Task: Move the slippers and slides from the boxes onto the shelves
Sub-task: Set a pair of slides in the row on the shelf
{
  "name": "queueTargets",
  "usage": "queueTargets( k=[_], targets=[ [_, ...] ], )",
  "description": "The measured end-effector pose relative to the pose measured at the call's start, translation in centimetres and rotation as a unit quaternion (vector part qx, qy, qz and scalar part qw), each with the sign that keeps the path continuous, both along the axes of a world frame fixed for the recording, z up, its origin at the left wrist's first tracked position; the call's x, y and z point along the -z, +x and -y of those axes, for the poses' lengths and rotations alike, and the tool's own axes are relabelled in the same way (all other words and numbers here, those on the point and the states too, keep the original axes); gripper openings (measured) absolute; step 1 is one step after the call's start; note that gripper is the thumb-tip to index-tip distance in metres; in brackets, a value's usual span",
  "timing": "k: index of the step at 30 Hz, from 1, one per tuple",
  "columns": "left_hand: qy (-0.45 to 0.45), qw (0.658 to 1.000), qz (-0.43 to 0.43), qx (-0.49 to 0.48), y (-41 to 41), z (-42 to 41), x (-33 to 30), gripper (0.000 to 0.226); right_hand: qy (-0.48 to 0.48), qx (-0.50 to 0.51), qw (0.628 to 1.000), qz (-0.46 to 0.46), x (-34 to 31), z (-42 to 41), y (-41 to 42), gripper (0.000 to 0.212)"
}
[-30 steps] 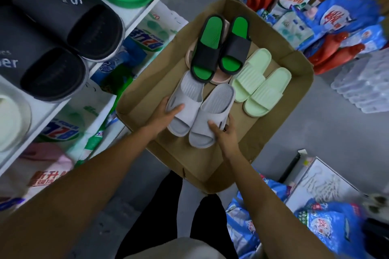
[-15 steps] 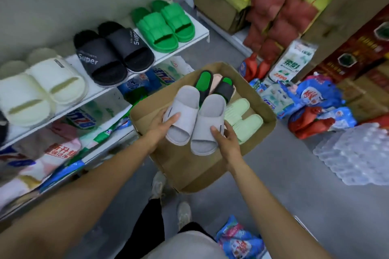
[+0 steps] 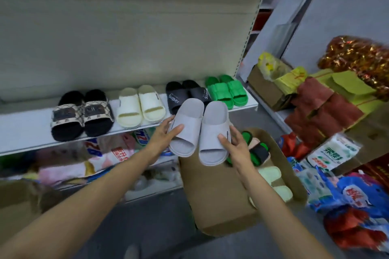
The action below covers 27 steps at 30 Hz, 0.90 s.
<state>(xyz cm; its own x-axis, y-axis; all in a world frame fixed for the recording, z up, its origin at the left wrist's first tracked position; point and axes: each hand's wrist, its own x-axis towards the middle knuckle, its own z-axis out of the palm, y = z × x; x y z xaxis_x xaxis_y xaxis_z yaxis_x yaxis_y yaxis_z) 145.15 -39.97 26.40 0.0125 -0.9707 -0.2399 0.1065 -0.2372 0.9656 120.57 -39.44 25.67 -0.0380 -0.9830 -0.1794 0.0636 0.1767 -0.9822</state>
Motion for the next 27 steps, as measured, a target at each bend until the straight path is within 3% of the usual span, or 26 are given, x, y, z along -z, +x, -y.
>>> queueTargets(
  k=[8, 16, 22, 27],
  targets=[
    [-0.014, 0.992, -0.034, -0.119, 13.4, -2.4, -1.8, 0.047, -0.026, -0.107, 0.993, -0.042, -3.2, 3.1, 14.2, 0.061],
    [0.006, 0.978, -0.016, -0.21, 29.9, -6.8, -1.2, 0.055, -0.012, -0.192, 0.981, -0.038, -3.1, 2.7, 31.8, 0.067],
    [0.048, 0.966, 0.006, -0.254, 40.8, -11.1, 0.6, 0.098, 0.001, -0.265, 0.963, -0.04, -1.7, 1.5, 43.5, 0.063],
    [0.072, 0.957, 0.018, -0.282, 47.3, -12.7, 1.5, 0.092, 0.017, -0.294, 0.952, -0.079, 0.1, 1.1, 50.9, 0.071]
  ],
)
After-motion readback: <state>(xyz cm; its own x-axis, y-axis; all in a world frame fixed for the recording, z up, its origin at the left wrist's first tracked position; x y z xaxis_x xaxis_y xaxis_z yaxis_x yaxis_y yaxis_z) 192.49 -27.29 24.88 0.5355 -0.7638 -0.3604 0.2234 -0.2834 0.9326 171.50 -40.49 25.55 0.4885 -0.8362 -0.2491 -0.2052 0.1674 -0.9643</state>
